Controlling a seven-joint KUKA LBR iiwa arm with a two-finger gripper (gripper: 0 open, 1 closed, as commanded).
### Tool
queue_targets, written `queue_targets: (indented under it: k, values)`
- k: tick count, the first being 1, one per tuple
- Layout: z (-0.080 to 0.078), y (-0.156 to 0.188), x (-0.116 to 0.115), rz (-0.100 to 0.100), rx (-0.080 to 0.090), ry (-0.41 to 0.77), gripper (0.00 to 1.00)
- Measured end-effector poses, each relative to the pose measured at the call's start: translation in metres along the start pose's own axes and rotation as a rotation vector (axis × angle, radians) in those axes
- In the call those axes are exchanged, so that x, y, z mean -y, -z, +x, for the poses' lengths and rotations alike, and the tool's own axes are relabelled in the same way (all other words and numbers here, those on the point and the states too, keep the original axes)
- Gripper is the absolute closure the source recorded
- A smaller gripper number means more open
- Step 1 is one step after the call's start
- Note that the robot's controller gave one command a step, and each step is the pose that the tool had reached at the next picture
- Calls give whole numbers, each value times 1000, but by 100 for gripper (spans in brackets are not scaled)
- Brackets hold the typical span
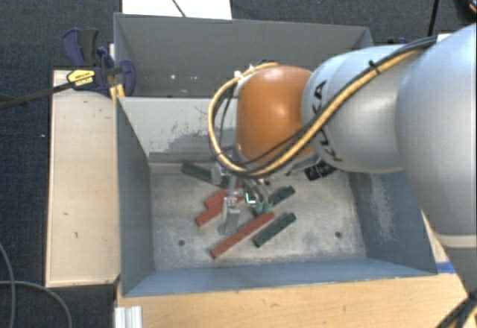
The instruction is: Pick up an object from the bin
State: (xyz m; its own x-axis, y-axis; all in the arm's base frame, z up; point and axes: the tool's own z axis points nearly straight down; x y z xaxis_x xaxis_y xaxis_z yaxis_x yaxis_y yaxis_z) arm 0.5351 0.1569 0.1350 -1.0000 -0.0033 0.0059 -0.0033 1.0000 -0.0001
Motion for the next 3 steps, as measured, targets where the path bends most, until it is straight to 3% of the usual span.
queue_targets:
  k: [1,2,3]
  values:
    - [-2,4,1,-1,8,-6,0]
    - [-14,-43,32,-2,14,192,0]
    - [-14,-63,50,-2,7,169,0]
